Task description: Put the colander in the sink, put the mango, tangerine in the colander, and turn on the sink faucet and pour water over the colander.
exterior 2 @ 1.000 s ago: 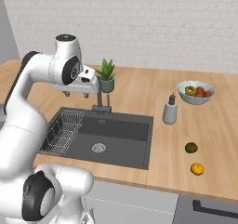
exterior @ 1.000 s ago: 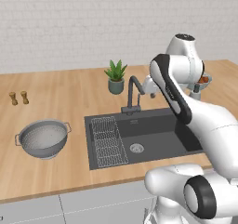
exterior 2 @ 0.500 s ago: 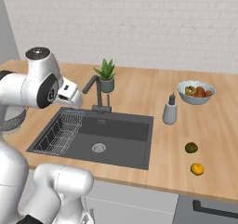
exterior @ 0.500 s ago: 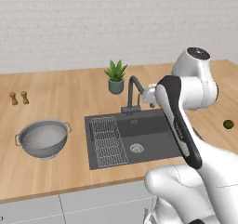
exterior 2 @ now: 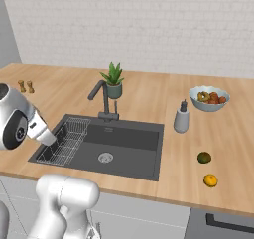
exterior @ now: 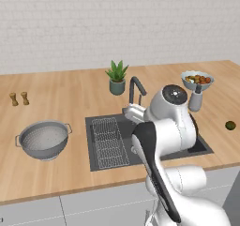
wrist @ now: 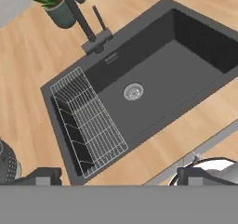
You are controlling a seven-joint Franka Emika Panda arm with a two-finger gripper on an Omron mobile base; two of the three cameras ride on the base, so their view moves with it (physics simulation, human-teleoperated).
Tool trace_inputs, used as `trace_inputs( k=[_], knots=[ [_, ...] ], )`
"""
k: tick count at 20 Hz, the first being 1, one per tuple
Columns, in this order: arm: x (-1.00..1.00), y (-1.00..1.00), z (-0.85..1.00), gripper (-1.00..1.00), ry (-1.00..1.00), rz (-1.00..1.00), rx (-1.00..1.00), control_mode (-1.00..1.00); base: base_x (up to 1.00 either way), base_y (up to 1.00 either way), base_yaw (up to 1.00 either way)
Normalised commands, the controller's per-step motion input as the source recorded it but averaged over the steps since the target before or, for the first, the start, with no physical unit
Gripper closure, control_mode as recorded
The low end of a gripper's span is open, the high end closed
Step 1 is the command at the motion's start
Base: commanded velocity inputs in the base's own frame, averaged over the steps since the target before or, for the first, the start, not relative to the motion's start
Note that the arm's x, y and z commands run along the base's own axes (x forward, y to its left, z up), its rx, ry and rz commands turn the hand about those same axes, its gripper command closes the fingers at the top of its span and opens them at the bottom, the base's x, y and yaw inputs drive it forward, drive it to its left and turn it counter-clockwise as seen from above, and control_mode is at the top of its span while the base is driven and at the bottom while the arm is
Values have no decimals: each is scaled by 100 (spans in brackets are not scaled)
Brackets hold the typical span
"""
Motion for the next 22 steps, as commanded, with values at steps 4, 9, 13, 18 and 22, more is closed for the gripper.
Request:
trace_inputs(
  k=[4, 9, 13, 18, 22],
  knots=[
    [32, 56, -22, -100, 2, -12, 30, -100, 0, 0, 0],
    [50, 54, -4, -100, 9, 1, 41, -100, 0, 0, 0],
    [52, 49, 0, -100, 17, 12, 39, -100, 0, 0, 0],
    [43, 65, 0, -100, 24, 3, 4, -100, 0, 0, 0],
    [41, 84, 0, -100, 27, 0, -13, -100, 0, 0, 0]
  ],
)
